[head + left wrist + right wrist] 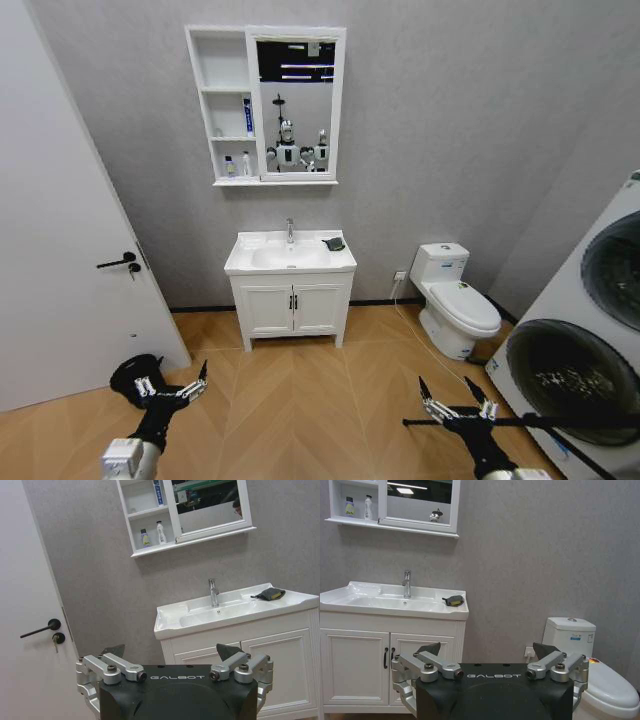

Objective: Move facial cleanser and shampoo from washbasin to cabinet, then wipe washbasin with towel.

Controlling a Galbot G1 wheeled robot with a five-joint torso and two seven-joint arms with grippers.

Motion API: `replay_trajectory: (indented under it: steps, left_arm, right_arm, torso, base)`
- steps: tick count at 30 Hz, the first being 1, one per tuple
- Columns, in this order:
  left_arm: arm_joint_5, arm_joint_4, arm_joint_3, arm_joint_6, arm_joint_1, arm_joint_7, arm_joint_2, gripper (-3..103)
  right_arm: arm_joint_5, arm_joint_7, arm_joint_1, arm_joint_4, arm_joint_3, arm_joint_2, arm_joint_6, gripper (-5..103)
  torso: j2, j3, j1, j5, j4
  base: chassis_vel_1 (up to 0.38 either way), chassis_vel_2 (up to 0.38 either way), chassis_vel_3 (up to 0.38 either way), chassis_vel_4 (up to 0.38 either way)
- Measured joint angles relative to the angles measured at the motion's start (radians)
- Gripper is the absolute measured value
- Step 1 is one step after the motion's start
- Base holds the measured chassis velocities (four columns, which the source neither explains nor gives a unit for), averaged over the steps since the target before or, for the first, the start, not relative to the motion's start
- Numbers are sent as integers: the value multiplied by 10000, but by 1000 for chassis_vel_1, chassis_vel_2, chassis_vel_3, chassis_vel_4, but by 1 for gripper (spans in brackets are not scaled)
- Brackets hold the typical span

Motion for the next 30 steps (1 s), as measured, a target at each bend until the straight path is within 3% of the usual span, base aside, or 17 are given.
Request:
replay_trajectory:
  steps: [30]
  left_arm:
    - [0,0,-1,0,0,0,0,100]
  right_arm:
    - [0,-1,0,0,-1,1,0,100]
  torso:
    - [0,0,0,8,0]
  base:
    - [25,21,15,16]
